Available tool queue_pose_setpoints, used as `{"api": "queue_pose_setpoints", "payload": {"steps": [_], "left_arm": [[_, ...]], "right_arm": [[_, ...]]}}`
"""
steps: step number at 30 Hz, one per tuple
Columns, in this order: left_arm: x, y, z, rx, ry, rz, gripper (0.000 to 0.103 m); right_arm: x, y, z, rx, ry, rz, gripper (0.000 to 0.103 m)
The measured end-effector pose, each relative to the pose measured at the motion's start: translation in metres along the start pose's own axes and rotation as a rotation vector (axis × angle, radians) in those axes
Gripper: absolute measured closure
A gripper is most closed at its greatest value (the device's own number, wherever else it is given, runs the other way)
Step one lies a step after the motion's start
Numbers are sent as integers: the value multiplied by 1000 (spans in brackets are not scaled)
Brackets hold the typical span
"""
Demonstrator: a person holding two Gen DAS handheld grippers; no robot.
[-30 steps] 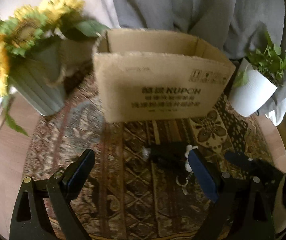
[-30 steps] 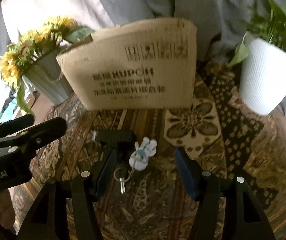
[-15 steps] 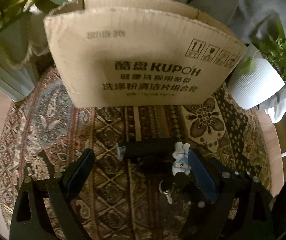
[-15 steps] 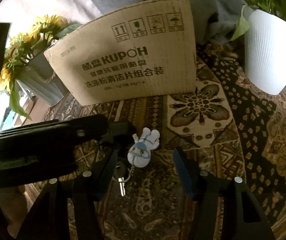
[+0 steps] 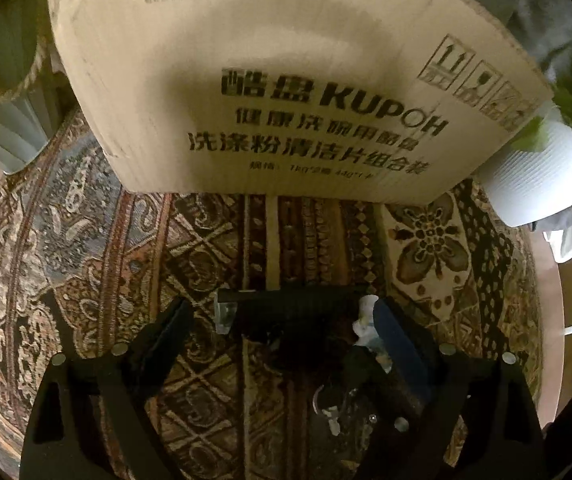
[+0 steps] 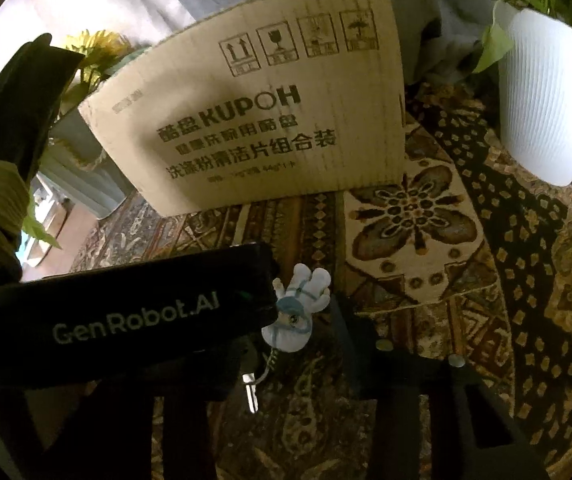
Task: Organize rigid objects
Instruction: 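Grasp the black case with the left gripper while the right grasps the figurine keychain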
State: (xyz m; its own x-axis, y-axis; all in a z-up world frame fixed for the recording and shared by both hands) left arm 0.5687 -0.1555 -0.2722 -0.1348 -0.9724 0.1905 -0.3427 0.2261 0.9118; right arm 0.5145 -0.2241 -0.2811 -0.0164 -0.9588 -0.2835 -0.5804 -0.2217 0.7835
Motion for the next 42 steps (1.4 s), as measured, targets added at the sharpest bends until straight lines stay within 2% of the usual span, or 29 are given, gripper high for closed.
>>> {"api": "queue_pose_setpoints", "payload": {"steps": [3, 8, 15, 24, 38, 42], "left_arm": [[0, -9, 2, -20, 3, -8, 18], [2, -14, 4, -19, 6, 33, 28], [2, -12, 9, -17, -11, 38, 29], [7, -3, 21, 8, -57, 26, 29], [-3, 32, 29, 93, -86, 6, 29], [-3, 44, 29, 121, -80, 24, 29]], "right_arm": [[-1, -4, 0, -9, 8, 3, 69], [-1, -8, 1, -22, 24, 11, 74], [2, -4, 0, -29, 47, 31, 74], [35, 15, 1, 2, -1, 87, 74], [33, 36, -1, 45, 40, 99, 74], [30, 45, -3, 60, 40, 97, 74]]}}
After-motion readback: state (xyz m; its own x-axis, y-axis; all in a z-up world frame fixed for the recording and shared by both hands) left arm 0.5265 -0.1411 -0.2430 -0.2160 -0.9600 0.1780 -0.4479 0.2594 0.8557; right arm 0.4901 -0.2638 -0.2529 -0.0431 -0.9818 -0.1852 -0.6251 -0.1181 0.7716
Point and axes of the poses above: each gripper's, at about its wrist camera, not at the fingertips, and y roughly against the way its jaws point, x to its right, z to its underside, the point moved 6 cm from there along -y, roughly the way its jaws point
